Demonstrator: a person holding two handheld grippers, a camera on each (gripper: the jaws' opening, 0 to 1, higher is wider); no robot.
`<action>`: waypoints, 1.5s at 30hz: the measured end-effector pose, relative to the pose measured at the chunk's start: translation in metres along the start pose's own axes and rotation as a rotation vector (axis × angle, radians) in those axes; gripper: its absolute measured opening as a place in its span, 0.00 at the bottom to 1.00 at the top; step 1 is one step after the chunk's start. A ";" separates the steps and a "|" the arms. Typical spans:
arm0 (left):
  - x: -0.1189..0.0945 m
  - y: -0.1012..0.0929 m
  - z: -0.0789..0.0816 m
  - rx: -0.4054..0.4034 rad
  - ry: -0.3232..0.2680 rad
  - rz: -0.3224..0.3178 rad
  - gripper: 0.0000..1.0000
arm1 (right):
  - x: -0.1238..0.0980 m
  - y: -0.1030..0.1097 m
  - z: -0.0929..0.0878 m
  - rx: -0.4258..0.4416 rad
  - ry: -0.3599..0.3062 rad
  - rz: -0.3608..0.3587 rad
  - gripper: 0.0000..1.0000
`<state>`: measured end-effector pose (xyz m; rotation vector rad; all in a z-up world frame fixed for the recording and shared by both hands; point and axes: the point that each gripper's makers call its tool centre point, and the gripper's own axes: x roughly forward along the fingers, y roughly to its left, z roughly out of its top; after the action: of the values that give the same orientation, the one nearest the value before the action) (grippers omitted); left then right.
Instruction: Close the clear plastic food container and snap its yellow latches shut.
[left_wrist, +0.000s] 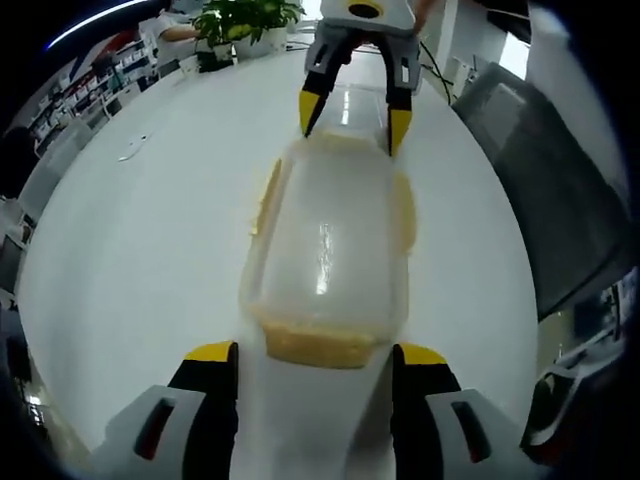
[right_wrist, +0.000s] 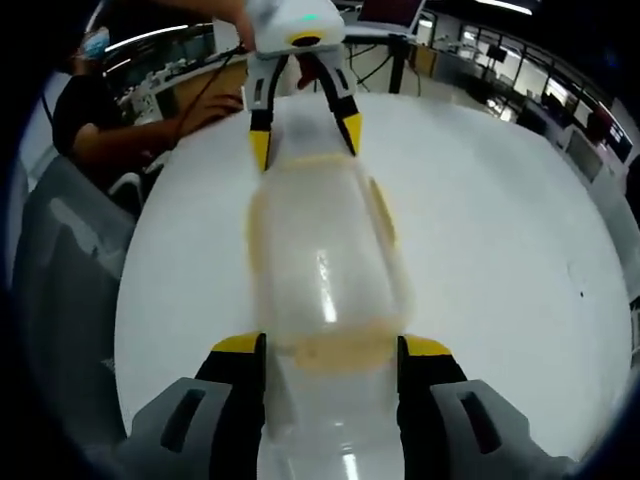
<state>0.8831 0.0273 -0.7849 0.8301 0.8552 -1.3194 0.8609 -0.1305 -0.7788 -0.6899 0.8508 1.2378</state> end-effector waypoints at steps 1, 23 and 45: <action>0.000 0.000 0.000 0.007 0.003 -0.003 0.57 | 0.000 0.000 0.001 0.000 0.000 0.000 0.50; 0.002 -0.007 0.008 0.100 0.028 -0.047 0.56 | 0.001 -0.001 0.001 -0.056 0.077 0.048 0.50; 0.003 -0.005 0.011 0.122 0.026 -0.060 0.54 | 0.002 -0.002 -0.011 -0.119 0.155 0.065 0.45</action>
<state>0.8794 0.0158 -0.7828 0.9250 0.8319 -1.4275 0.8614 -0.1387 -0.7864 -0.8684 0.9379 1.3134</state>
